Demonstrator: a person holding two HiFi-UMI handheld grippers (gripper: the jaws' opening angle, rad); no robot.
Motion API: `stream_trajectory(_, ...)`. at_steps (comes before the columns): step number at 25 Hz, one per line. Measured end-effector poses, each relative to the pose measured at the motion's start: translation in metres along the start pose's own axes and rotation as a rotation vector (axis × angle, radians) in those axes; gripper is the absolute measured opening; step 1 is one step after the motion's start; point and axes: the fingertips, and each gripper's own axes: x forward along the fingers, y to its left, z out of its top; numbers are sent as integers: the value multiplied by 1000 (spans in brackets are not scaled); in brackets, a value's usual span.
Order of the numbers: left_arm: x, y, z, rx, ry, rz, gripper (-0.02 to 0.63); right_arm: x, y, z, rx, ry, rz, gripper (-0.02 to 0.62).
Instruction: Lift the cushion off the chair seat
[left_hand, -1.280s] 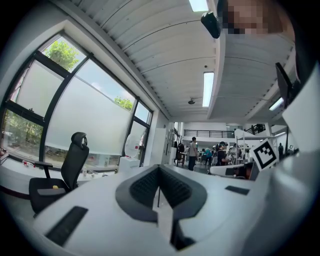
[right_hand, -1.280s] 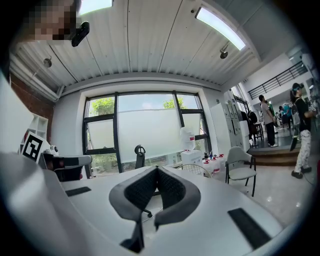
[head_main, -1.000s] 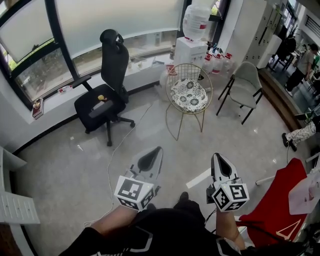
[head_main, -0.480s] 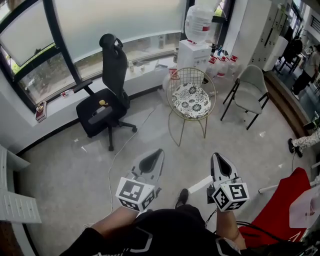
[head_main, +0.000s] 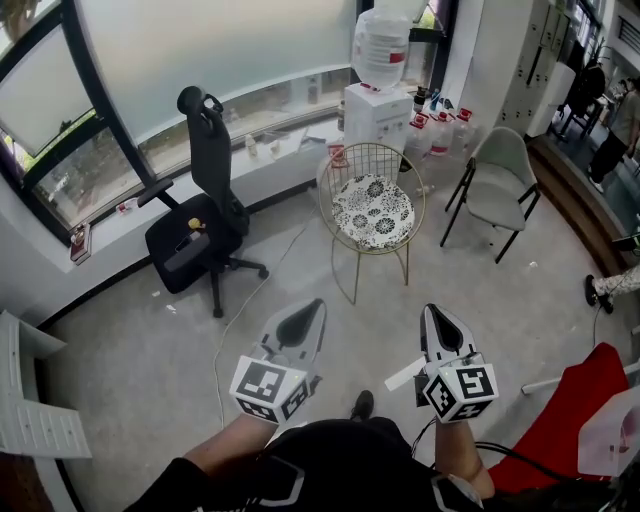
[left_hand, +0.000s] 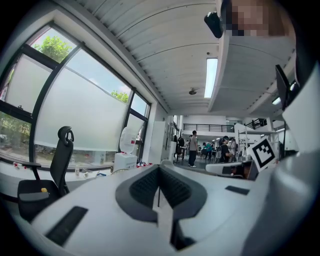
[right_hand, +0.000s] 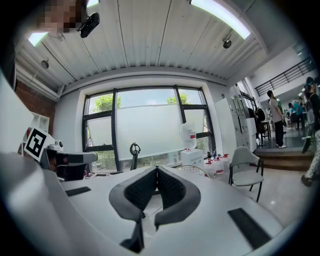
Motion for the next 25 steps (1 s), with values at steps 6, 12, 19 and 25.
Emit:
stream_trajectory(6,41,-10,-3,7,29,10,8,11,-44,2,8,8,-22,8)
stream_trajectory(12,80,-23,5,28,34,8,8,18,-82,8,2,1,-22,9)
stream_trajectory(19,119,-42,4,26,50,24,8,28,-114,14,5,1,6,9)
stream_trajectory(25,135,-50,3,48,75,34,8,34,-136,16,19,-12,20,9)
